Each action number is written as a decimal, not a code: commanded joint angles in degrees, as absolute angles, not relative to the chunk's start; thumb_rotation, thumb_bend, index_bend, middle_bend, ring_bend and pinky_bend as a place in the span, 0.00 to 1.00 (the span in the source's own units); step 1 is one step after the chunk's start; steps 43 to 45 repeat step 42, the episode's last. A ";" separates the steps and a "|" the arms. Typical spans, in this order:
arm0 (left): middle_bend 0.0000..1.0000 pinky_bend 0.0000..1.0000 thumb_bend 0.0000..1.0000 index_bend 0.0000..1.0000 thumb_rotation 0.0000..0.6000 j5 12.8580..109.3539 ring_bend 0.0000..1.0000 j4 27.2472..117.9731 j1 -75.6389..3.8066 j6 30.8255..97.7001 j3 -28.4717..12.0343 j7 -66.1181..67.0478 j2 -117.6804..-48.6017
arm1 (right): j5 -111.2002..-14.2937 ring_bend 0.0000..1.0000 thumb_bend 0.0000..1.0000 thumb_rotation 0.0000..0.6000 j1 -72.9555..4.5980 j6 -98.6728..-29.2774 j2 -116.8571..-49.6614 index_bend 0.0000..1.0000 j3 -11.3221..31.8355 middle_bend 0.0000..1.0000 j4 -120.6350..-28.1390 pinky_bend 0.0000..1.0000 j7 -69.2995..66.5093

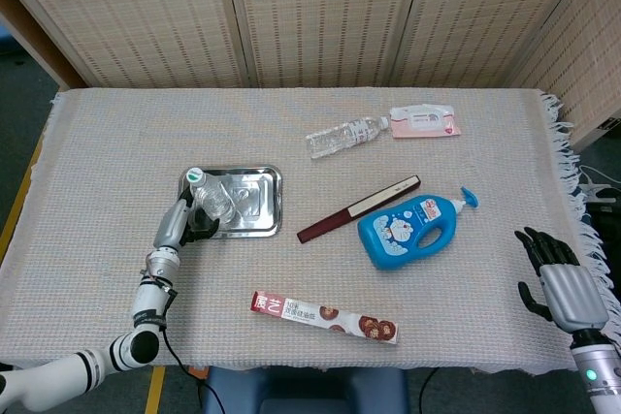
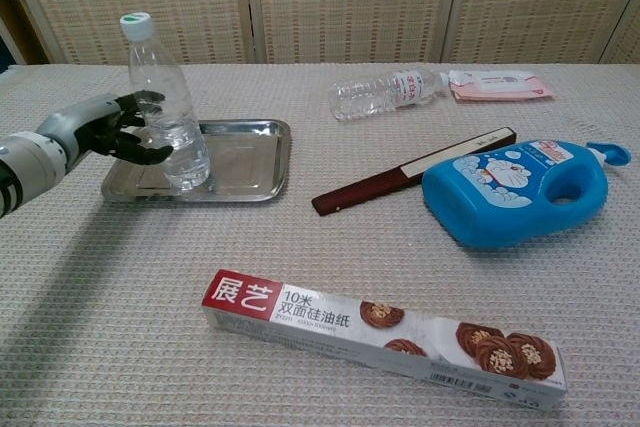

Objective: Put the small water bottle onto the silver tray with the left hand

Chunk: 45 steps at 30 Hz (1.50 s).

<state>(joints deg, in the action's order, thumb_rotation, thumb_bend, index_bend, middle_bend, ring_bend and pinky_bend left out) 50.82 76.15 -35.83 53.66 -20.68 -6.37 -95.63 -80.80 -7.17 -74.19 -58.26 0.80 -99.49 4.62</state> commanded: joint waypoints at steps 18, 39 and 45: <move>0.00 0.10 0.42 0.00 1.00 60.67 0.00 76.35 -30.58 65.85 -10.26 10.69 -84.61 | -80.55 0.00 0.24 1.00 -7.26 -73.92 -58.48 0.00 0.66 0.00 -99.45 0.09 5.49; 0.16 0.20 0.42 0.14 1.00 77.22 0.10 86.76 -20.91 74.20 0.79 16.04 -68.03 | -78.50 0.00 0.25 1.00 -7.87 -72.65 -59.37 0.00 0.98 0.00 -99.21 0.09 7.50; 0.16 0.20 0.42 0.14 1.00 76.14 0.10 86.26 -19.70 75.76 0.05 17.39 -69.23 | -78.45 0.00 0.25 1.00 -7.83 -72.77 -59.38 0.00 1.02 0.00 -99.16 0.09 7.45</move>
